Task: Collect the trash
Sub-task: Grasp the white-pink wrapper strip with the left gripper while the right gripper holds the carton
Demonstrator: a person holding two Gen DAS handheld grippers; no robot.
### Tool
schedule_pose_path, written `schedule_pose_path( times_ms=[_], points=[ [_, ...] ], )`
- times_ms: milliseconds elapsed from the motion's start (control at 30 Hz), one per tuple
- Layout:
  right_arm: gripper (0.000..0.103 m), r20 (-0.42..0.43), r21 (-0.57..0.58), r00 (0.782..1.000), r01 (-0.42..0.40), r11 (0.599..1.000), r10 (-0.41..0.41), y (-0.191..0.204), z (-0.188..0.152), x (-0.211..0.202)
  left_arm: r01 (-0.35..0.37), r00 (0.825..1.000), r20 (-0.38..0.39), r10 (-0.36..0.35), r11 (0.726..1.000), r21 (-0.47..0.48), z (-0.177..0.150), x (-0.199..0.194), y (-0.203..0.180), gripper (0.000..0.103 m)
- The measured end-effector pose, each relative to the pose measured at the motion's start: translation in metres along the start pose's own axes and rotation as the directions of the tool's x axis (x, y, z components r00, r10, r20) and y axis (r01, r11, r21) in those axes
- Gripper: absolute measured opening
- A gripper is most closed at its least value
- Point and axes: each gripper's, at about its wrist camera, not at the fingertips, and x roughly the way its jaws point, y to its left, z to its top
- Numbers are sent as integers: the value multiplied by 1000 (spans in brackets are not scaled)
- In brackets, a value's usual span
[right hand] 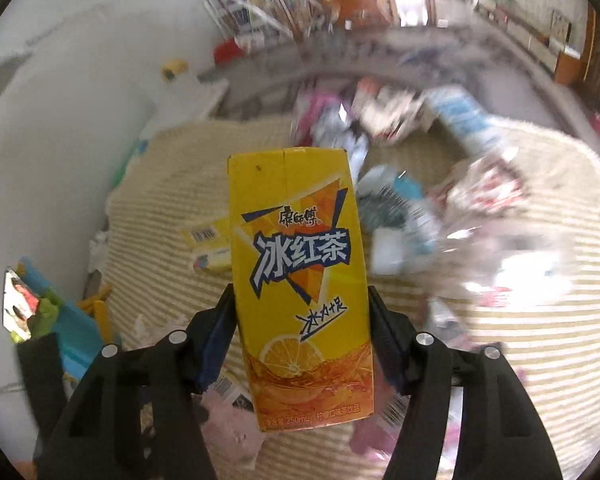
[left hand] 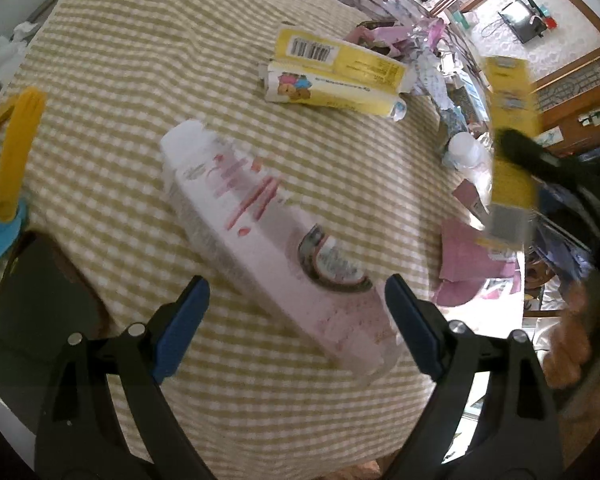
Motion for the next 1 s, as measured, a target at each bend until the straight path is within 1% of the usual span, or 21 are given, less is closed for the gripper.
schedule_pose_path(
  times_ms=[133, 233, 333, 367, 467, 533, 600, 667, 767, 867, 933, 1000],
  points=[
    [61, 54, 6, 998, 29, 1000, -29, -7, -16, -35, -30, 999, 13, 30, 998, 46, 12, 12, -11, 87],
    [61, 75, 33, 996, 47, 998, -49, -13, -29, -49, -60, 998, 44, 55, 990, 126, 18, 18, -25, 87],
    [61, 75, 74, 996, 52, 996, -58, -19, -37, -51, -107, 993, 68, 93, 964, 245, 27, 30, -46, 87],
    [61, 73, 86, 996, 52, 995, -58, -22, -39, -53, -109, 993, 65, 95, 960, 256, 30, 33, -49, 87],
    [61, 74, 111, 995, 58, 992, -66, -26, -43, -54, -74, 996, 57, 61, 967, 245, 36, 30, -55, 87],
    [61, 76, 121, 994, 66, 990, -76, -28, -45, -56, -63, 997, 59, 50, 968, 243, 36, 26, -56, 87],
    [61, 75, 136, 994, 66, 989, -76, -31, -46, -55, -56, 998, 52, 45, 970, 238, 33, 23, -56, 89],
    [61, 72, 146, 994, 66, 987, -77, -34, -46, -54, -70, 996, 61, 58, 971, 229, 29, 22, -55, 92],
    [61, 70, 142, 995, 67, 988, -77, -33, -45, -54, -112, 991, 91, 95, 971, 211, 24, 21, -51, 93],
    [61, 70, 133, 995, 63, 989, -73, -30, -46, -53, -80, 995, 74, 67, 978, 193, 23, 20, -45, 93],
    [61, 67, 133, 995, 63, 989, -73, -30, -46, -52, -46, 998, 48, 38, 983, 180, 24, 22, -43, 93],
    [61, 66, 135, 995, 63, 989, -73, -30, -47, -52, -47, 998, 38, 41, 983, 177, 23, 23, -44, 93]
  ],
)
